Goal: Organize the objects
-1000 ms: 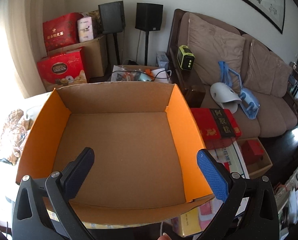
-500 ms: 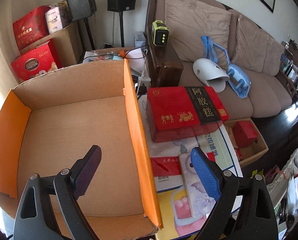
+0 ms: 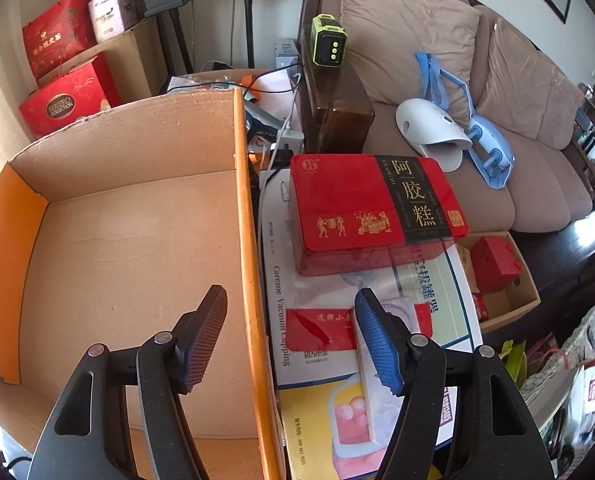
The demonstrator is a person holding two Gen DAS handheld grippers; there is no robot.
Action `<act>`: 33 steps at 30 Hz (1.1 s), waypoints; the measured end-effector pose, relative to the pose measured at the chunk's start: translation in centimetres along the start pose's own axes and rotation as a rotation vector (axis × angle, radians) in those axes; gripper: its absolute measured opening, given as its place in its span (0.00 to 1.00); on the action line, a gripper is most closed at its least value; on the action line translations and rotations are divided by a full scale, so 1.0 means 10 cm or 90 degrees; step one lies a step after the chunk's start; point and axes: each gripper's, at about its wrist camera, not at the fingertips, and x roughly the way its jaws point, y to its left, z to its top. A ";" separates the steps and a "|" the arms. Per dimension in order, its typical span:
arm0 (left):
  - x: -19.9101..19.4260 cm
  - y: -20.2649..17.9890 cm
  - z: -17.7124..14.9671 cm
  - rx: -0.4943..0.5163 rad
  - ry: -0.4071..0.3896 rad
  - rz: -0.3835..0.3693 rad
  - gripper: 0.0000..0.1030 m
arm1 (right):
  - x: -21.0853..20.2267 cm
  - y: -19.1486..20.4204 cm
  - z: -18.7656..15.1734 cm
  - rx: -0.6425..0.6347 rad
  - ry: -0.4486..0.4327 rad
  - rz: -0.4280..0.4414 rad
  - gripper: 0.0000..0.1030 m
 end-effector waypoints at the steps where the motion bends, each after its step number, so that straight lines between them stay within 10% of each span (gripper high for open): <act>1: 0.01 0.00 0.00 0.001 0.002 0.000 1.00 | 0.00 0.01 -0.02 -0.001 0.001 0.002 0.66; 5: 0.05 -0.03 -0.01 0.004 0.010 -0.005 1.00 | 0.02 0.04 -0.10 -0.006 0.009 0.009 0.61; 9: 0.05 -0.05 -0.03 0.005 0.011 -0.012 1.00 | 0.10 0.08 -0.15 -0.011 0.030 0.020 0.17; 11: 0.05 -0.04 -0.04 0.005 0.011 -0.016 1.00 | 0.11 0.11 -0.16 -0.015 0.033 0.027 0.11; 33: 0.31 -0.06 0.12 0.001 0.036 -0.058 0.94 | 0.10 0.16 -0.18 -0.019 0.007 0.028 0.10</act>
